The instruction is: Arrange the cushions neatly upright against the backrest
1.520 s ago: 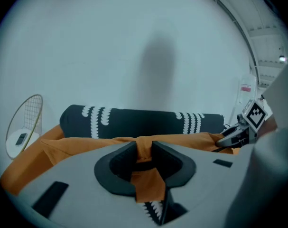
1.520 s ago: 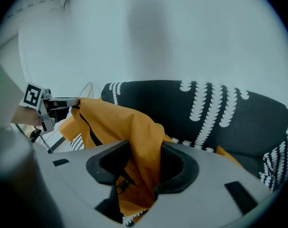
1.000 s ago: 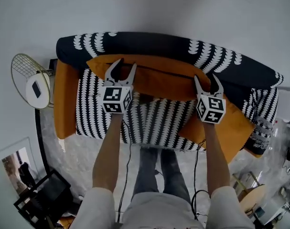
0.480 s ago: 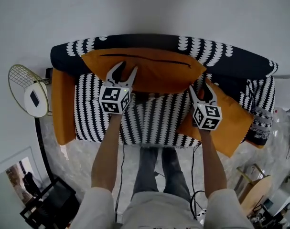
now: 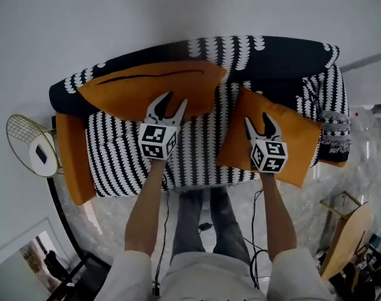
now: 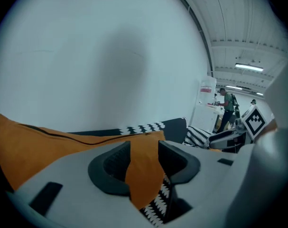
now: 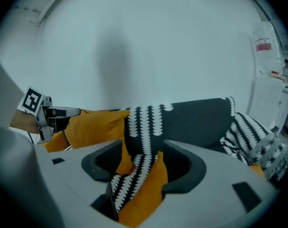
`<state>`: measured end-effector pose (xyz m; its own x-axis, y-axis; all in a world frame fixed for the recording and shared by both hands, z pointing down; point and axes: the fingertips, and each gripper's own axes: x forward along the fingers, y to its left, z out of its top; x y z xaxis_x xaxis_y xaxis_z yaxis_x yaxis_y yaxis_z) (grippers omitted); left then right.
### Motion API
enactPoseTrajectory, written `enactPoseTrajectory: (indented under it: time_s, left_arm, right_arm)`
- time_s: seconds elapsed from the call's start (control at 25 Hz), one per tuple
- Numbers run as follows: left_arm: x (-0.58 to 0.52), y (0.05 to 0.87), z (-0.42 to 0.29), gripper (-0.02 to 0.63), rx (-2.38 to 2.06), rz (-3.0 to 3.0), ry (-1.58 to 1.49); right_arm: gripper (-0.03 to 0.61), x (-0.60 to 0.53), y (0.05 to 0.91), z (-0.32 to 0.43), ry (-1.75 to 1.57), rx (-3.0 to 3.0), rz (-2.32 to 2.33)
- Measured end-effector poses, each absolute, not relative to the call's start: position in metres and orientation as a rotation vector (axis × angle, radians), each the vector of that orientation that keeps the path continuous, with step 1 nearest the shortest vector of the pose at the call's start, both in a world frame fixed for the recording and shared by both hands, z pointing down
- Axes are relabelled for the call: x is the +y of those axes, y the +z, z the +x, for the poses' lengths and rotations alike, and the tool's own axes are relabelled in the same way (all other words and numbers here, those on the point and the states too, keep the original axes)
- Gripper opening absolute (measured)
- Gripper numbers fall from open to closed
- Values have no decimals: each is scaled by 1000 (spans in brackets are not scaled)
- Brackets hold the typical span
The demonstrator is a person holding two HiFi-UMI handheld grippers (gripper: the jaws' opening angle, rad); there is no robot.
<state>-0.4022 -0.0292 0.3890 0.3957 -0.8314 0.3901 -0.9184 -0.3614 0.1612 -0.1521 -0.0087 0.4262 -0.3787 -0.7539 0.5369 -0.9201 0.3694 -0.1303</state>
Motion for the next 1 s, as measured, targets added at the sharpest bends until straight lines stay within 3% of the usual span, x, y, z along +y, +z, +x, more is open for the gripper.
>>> enactPoseTrajectory:
  time_s: [0.52, 0.84, 1.0]
  left_arm:
    - [2, 471, -148, 199, -1073, 2345, 487]
    - [7, 518, -89, 207, -1008, 2287, 594]
    - [10, 547, -97, 262, -1015, 2192, 662]
  right_arm:
    - [285, 105, 462, 153, 771, -1870, 1895]
    - [302, 163, 519, 235, 932, -1739, 1942]
    - [345, 165, 547, 248, 1035, -1727, 1901]
